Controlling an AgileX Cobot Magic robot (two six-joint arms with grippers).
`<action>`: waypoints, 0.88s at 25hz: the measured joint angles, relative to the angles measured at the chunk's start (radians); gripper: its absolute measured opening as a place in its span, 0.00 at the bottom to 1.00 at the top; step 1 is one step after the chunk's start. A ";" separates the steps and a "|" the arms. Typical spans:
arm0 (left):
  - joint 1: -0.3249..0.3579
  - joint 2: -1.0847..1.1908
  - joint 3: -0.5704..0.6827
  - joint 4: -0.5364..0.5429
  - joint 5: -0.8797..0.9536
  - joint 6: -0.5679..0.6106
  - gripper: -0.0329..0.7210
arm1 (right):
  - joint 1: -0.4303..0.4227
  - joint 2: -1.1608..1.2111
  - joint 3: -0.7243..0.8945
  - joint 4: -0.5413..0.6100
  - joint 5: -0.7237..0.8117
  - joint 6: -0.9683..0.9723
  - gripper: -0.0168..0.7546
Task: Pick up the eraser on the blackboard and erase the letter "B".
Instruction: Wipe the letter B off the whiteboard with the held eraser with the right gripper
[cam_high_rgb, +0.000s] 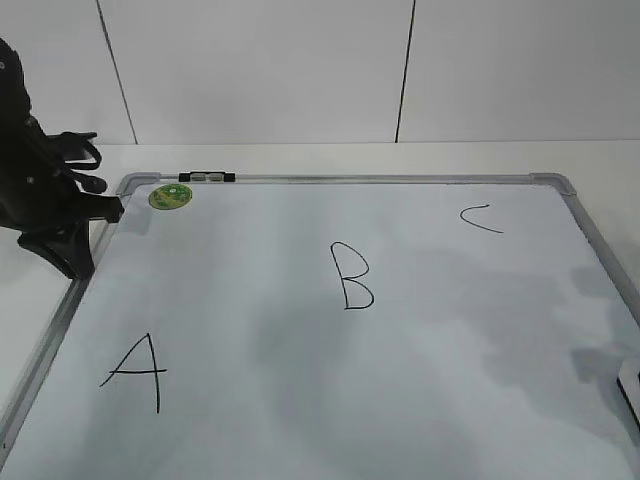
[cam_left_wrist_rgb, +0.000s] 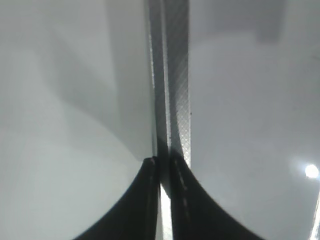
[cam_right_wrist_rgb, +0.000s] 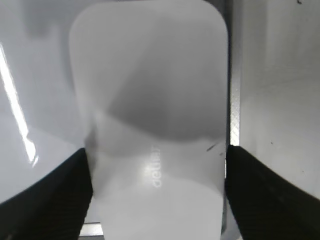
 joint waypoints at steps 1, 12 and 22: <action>0.000 0.000 0.000 0.000 0.000 0.000 0.07 | 0.000 0.004 0.000 -0.002 -0.002 0.000 0.83; 0.000 0.000 0.000 0.000 0.000 0.000 0.07 | 0.000 0.009 -0.003 -0.004 -0.006 -0.002 0.77; 0.000 0.000 0.000 0.000 0.001 0.000 0.07 | 0.000 0.009 -0.005 -0.006 0.000 -0.009 0.72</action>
